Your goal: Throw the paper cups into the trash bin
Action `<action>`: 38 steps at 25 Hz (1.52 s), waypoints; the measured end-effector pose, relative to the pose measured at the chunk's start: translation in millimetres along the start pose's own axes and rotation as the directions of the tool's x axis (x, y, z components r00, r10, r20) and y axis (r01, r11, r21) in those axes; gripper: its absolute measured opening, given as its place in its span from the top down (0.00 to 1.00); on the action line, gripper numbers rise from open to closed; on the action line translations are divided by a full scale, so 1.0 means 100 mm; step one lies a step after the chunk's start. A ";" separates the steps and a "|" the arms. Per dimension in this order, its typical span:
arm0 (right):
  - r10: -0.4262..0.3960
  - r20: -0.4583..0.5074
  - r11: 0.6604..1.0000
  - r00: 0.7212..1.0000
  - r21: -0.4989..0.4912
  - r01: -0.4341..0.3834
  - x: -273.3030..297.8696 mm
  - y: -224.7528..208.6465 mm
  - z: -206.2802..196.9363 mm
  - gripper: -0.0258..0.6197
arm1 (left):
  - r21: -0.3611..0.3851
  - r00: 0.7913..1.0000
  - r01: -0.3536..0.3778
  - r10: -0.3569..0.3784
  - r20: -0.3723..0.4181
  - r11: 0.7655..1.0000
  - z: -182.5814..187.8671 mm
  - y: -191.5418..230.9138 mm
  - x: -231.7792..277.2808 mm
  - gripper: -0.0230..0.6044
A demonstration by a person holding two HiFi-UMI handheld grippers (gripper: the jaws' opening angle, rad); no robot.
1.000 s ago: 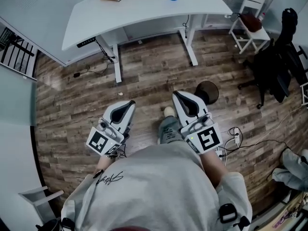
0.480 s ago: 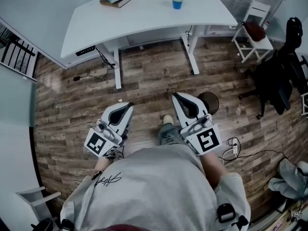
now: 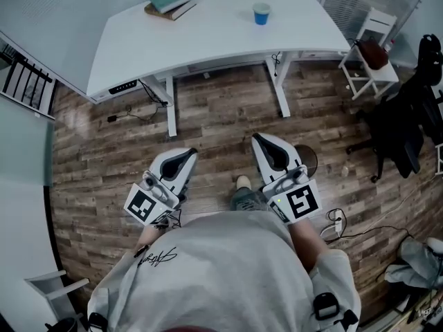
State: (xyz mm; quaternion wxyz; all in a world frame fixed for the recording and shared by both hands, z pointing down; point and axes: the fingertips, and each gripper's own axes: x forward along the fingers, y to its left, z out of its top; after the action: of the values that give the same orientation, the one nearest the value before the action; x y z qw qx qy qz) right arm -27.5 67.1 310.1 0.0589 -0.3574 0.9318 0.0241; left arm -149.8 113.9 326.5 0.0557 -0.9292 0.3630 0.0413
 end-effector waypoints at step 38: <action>0.094 0.007 0.995 0.996 0.018 -0.094 0.99 -1.19 -0.12 0.95 | 0.009 0.999 -0.049 0.049 -0.002 0.999 -0.14 0.99 1.19 0.97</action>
State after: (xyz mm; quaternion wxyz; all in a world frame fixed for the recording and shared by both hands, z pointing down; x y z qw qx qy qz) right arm -22.0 -87.4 309.5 0.0640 -0.3123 0.9476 0.0193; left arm -129.5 -39.9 319.2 0.0586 -0.9199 0.3857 0.0400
